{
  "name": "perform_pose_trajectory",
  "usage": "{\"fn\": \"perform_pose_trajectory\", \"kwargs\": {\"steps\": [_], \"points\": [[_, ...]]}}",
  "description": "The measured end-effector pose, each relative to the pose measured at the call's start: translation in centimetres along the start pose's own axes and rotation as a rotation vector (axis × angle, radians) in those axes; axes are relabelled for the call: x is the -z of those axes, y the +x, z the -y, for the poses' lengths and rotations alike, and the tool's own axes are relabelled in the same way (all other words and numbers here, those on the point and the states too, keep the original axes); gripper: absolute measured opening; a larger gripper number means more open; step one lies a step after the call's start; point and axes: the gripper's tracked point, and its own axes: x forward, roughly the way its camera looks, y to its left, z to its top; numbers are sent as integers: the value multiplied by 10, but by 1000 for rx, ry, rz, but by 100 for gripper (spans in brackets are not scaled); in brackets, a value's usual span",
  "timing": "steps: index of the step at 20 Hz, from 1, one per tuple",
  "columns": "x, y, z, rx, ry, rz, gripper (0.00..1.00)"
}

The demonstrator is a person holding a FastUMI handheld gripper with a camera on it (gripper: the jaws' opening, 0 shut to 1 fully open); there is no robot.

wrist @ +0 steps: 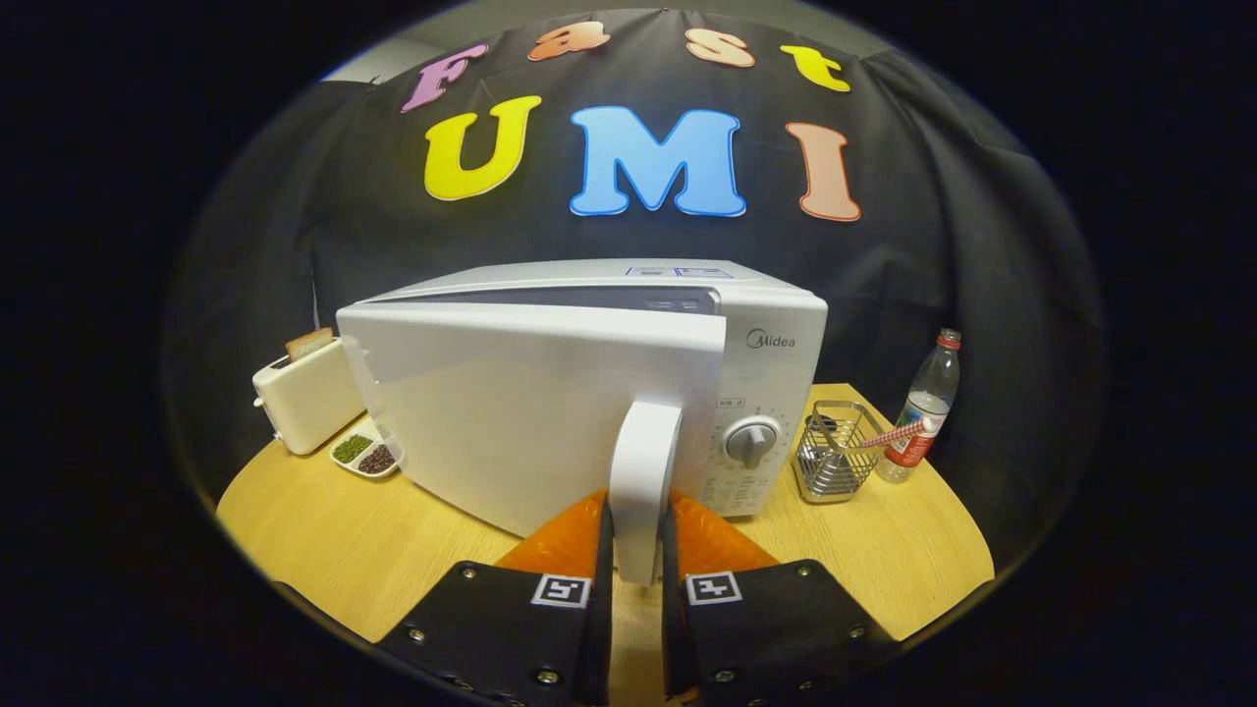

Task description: Open the microwave, put the food inside, and close the microwave door.

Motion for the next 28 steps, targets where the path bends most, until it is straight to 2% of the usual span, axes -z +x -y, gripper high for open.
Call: {"fn": "perform_pose_trajectory", "kwargs": {"steps": [12, 22, 28], "points": [[32, -74, -58, 26, -1, -18, 22], [45, -124, -128, -29, -10, 5, 22], [48, -144, -162, -26, 5, 25, 22]]}}
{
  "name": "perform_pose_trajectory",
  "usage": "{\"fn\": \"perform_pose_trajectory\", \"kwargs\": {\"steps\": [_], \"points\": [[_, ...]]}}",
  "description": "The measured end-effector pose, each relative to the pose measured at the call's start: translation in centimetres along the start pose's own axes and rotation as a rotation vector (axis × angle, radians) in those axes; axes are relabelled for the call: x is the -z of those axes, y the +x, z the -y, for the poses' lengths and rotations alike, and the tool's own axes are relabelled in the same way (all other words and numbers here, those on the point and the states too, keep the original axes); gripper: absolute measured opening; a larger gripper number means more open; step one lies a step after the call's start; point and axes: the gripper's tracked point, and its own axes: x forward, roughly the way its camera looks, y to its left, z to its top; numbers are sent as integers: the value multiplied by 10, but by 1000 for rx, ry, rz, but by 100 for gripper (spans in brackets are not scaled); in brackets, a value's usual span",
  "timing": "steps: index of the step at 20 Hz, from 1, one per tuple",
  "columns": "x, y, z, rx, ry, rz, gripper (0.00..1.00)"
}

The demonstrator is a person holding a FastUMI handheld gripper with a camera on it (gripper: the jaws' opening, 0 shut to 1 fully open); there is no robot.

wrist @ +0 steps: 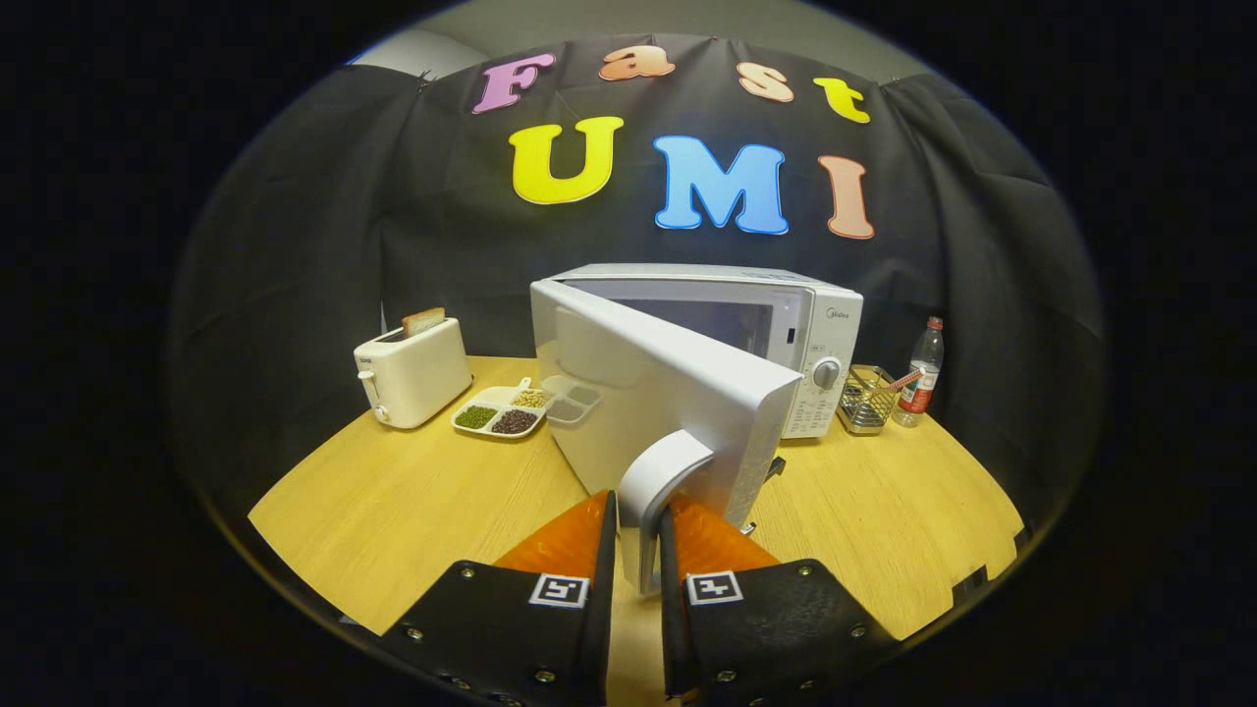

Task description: Open the microwave, put the food inside, and close the microwave door.

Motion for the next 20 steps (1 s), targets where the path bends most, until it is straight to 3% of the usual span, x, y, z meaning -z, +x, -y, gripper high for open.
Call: {"fn": "perform_pose_trajectory", "kwargs": {"steps": [10, 16, 20], "points": [[6, -22, -63, -31, 56, 30, 22], [8, -31, -101, -94, 73, 29, 22], [8, -36, -125, -159, 17, 19, 22]]}}
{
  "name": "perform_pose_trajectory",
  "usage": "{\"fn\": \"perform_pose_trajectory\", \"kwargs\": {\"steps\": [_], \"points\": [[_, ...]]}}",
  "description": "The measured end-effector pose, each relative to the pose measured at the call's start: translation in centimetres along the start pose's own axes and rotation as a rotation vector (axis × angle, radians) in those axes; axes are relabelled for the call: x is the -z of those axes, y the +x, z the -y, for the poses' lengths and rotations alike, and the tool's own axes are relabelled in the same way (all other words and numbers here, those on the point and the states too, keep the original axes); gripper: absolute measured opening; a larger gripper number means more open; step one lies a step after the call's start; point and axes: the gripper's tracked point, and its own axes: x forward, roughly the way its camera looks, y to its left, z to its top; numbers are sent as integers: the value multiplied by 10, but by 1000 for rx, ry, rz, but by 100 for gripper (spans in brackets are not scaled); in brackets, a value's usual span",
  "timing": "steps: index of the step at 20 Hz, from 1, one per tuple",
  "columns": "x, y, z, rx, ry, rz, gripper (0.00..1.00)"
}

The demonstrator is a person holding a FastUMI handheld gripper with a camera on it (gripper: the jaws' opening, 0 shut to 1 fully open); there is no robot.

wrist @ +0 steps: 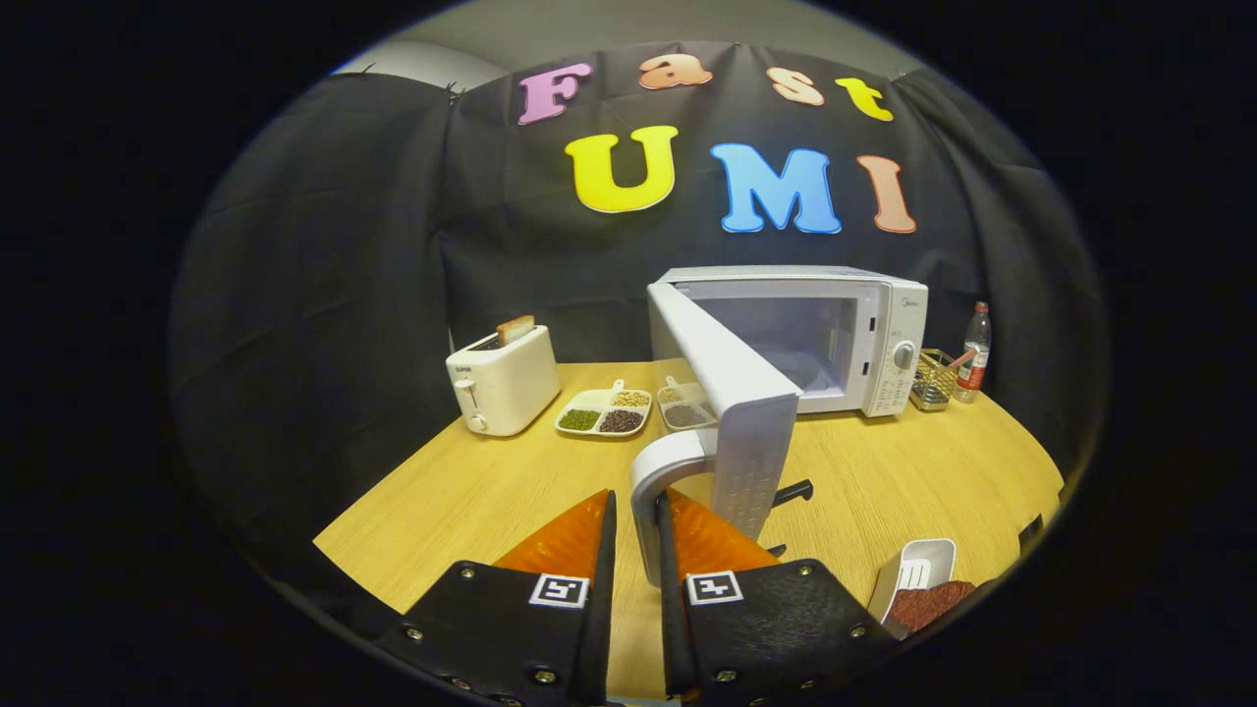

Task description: Open the microwave, put the food inside, and close the microwave door.

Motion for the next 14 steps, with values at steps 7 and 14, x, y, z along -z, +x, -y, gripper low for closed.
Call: {"fn": "perform_pose_trajectory", "kwargs": {"steps": [7, 14], "points": [[4, -33, -39, -272, -28, -35, 22], [-26, -81, -14, -317, -4, 68, 88]]}}
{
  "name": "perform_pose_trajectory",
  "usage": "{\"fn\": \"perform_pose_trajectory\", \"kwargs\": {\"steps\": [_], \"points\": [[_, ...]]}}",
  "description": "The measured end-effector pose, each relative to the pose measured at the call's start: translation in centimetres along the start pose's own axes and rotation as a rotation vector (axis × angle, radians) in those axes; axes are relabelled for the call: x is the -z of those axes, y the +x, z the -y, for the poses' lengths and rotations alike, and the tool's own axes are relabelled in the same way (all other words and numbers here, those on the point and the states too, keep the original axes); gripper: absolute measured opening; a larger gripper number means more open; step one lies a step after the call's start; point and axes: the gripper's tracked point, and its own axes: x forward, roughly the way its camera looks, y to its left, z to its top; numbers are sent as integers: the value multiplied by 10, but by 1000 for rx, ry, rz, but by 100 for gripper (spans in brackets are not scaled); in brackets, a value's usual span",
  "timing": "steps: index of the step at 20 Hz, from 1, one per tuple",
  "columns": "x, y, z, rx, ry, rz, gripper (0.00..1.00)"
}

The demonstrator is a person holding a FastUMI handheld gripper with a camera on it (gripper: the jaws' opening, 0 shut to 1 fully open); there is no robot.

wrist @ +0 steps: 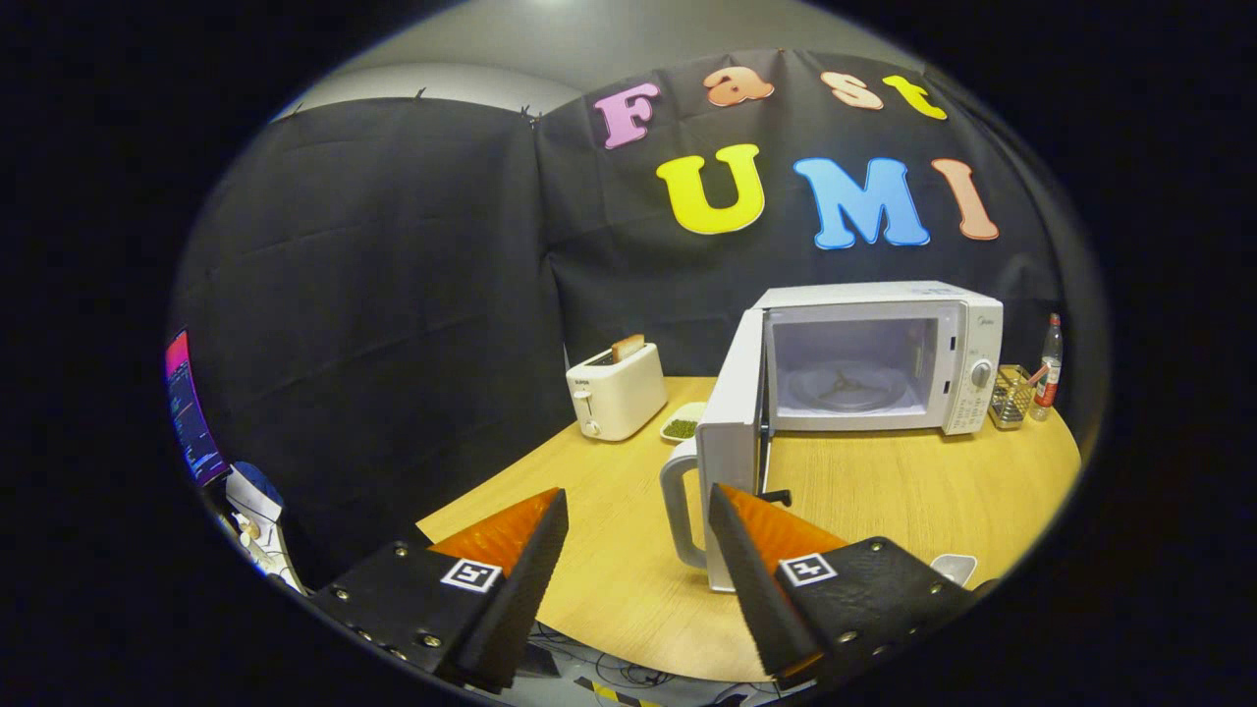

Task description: Open the microwave, put the food inside, and close the microwave door.

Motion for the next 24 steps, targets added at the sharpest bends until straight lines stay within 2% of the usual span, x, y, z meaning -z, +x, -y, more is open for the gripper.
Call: {"fn": "perform_pose_trajectory", "kwargs": {"steps": [2, 5, 10, 15, 24], "points": [[-5, -14, 11, 7, -5, 8, 96], [-17, -36, 42, 74, 25, 62, 96], [-20, -62, 107, 206, 65, 73, 96], [2, -88, 161, 309, 123, 39, 96], [66, -107, 218, 419, 313, -82, 96]]}}
